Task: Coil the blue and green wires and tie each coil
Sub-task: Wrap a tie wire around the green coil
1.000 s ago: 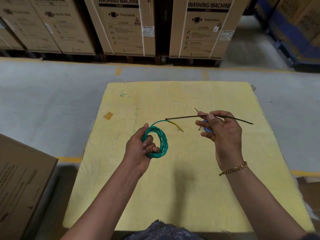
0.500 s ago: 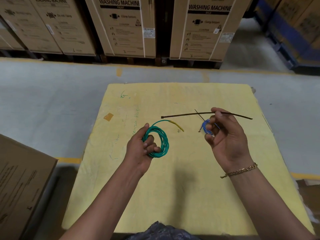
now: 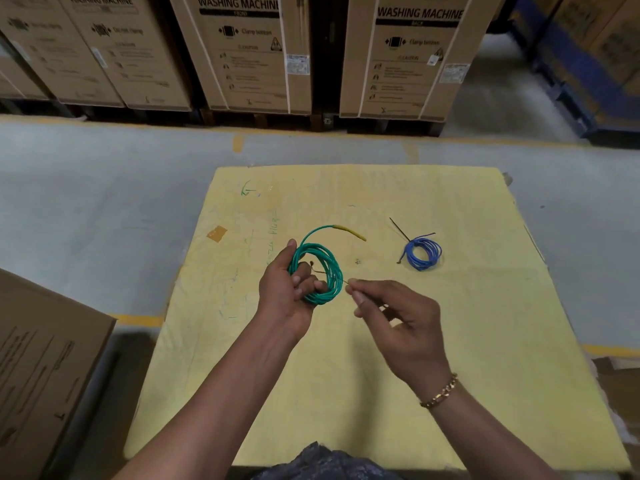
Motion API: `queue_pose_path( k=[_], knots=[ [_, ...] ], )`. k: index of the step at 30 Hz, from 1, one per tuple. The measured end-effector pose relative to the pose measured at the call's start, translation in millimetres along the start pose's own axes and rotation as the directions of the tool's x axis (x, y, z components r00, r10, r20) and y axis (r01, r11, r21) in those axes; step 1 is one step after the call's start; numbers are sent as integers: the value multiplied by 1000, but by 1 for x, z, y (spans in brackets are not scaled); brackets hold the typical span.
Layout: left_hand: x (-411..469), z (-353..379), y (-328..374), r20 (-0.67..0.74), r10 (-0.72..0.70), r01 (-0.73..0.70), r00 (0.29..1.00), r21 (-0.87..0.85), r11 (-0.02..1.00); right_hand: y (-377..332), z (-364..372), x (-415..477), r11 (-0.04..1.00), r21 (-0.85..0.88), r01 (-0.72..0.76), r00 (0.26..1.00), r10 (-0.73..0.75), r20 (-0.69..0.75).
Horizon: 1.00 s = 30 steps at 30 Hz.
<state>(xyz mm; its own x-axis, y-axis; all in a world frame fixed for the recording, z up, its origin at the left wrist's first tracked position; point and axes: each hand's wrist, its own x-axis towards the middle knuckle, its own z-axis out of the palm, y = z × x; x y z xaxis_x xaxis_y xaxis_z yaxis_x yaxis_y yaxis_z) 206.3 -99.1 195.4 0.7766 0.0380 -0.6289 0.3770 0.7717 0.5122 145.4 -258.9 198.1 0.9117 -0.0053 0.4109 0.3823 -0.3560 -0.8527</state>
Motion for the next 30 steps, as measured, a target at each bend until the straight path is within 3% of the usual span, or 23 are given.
queue_pose_path(
  k=[5, 9, 22, 30],
  knots=[
    [-4, 6, -6, 38, -64, 63, 997, 30, 998, 22, 13, 2, 914, -280, 293, 956, -273, 108],
    [-10, 10, -9, 54, -98, 97, 994, 15, 995, 33, 17, 2, 821, -405, 403, 915, -374, 154],
    [-18, 15, -3, 73, -216, 223, 974, -103, 969, 36, 16, 8, 816, -367, 446, 895, -408, 181],
    [-12, 11, -6, 92, -148, 151, 985, -33, 988, 35, 16, 7, 895, -296, 335, 942, -322, 93]
  ],
)
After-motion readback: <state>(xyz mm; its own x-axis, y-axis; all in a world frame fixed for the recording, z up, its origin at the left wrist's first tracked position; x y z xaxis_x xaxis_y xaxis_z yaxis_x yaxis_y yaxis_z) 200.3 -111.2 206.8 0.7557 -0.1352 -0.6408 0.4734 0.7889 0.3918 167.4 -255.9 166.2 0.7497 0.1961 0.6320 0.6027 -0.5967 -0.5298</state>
